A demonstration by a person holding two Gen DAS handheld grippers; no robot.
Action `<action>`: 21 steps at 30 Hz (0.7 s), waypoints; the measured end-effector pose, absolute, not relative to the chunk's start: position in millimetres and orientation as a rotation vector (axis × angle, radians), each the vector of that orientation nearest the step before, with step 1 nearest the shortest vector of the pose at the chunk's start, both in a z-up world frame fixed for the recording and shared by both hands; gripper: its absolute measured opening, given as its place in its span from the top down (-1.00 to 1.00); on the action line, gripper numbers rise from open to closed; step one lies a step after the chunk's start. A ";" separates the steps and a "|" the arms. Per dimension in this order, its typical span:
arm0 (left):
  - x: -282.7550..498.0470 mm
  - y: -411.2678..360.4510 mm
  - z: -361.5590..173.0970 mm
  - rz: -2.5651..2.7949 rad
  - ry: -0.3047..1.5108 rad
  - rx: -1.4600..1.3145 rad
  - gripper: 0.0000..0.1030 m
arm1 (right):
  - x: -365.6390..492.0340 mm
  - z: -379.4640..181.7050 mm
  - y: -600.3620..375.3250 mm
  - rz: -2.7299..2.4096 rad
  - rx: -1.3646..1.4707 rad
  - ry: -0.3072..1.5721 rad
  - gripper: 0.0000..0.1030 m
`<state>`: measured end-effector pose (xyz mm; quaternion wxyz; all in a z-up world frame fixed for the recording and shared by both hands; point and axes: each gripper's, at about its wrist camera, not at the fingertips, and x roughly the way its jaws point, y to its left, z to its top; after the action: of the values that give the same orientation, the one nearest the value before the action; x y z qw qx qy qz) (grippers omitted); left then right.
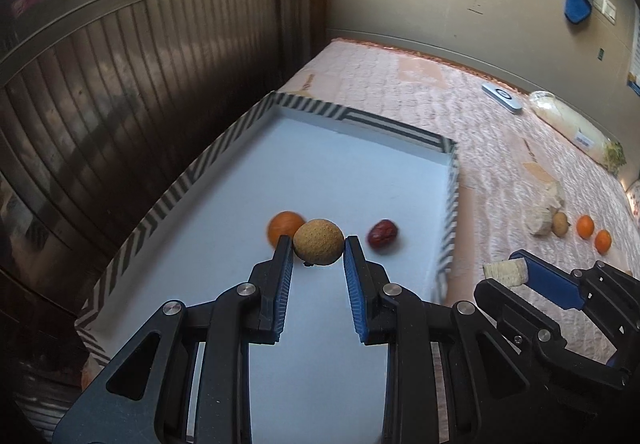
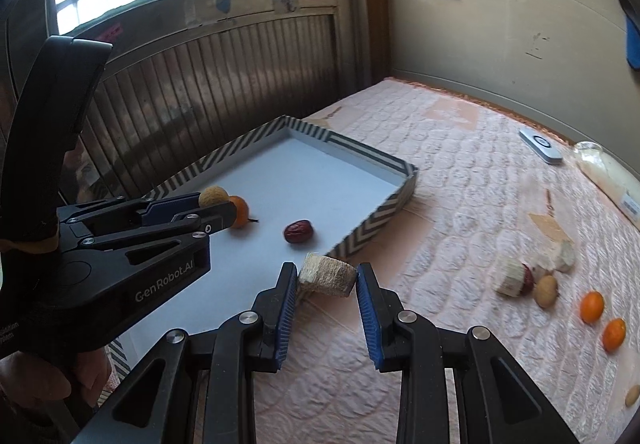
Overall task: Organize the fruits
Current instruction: 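Carry the brown fruit and white cube over the striped tray with both grippers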
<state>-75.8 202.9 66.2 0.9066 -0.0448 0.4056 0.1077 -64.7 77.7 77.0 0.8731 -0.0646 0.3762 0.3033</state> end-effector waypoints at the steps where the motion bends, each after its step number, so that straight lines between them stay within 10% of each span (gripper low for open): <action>1: -76.0 207.7 64.3 0.231 0.844 -0.099 0.51 | -63.7 75.7 83.0 0.644 -0.140 0.788 0.43; 21: -72.7 249.8 37.1 0.289 0.946 -0.176 0.51 | -44.8 40.3 159.7 0.802 -0.265 0.884 0.43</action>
<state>-72.7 249.8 37.1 0.8765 -0.0844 0.4532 0.1387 -44.8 159.7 40.3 0.8188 -0.1242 0.4150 0.3767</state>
